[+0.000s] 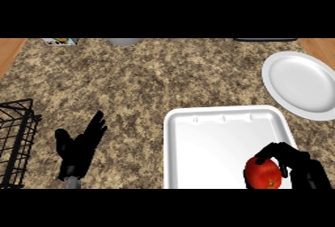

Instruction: Pick the tomato from the tray and place it in the plate

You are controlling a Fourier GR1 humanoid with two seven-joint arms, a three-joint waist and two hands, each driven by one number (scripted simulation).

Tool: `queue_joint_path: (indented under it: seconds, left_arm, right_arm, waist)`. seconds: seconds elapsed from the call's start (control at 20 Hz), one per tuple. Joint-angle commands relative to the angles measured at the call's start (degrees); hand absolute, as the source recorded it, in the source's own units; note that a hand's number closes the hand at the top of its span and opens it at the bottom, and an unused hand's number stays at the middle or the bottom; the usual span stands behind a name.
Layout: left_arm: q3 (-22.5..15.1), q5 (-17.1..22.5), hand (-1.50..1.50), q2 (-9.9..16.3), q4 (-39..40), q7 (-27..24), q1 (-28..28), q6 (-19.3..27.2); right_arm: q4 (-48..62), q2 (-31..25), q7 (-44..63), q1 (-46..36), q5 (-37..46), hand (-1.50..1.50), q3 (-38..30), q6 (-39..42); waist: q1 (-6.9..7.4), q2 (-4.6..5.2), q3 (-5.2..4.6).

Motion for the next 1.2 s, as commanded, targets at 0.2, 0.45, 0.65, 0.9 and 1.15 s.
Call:
queue_joint_path:
  seconds: [0.2, 0.45, 0.65, 0.9, 1.15]
  left_arm:
    - [-1.2, -1.3, 0.0, -1.9, 1.6, -0.2, -0.5, 0.9]
    - [0.2, -0.8, 0.0, -1.3, 3.0, -0.9, -0.8, 0.1]
    - [-0.3, -0.6, 0.0, -0.8, -0.5, 4.5, -2.7, 0.4]
    - [0.0, -0.2, 0.0, -0.1, 1.1, 1.3, -1.4, -1.7]
    - [-0.7, -1.2, 0.0, -0.8, 1.7, 1.5, -2.9, -1.3]
  right_arm:
    - [9.3, 0.6, -7.2, -6.3, -20.2, 1.5, -17.3, -1.1]
    - [20.9, -1.7, -14.0, -14.1, -26.9, 1.5, -27.0, 0.2]
    - [38.0, -3.4, -20.6, -24.0, -26.5, 1.5, -31.8, -3.1]
    - [60.3, -7.7, -29.4, -37.0, -29.6, 1.5, -37.8, -2.9]
    - [79.8, -11.4, -40.0, -46.8, -29.5, 1.5, -41.2, -4.0]
  waist:
    - [0.39, 0.26, -0.11]
    - [0.61, 0.28, -0.14]
    - [1.4, 0.42, -0.07]
    - [2.26, 0.68, -0.04]
    - [2.81, 1.0, 0.03]
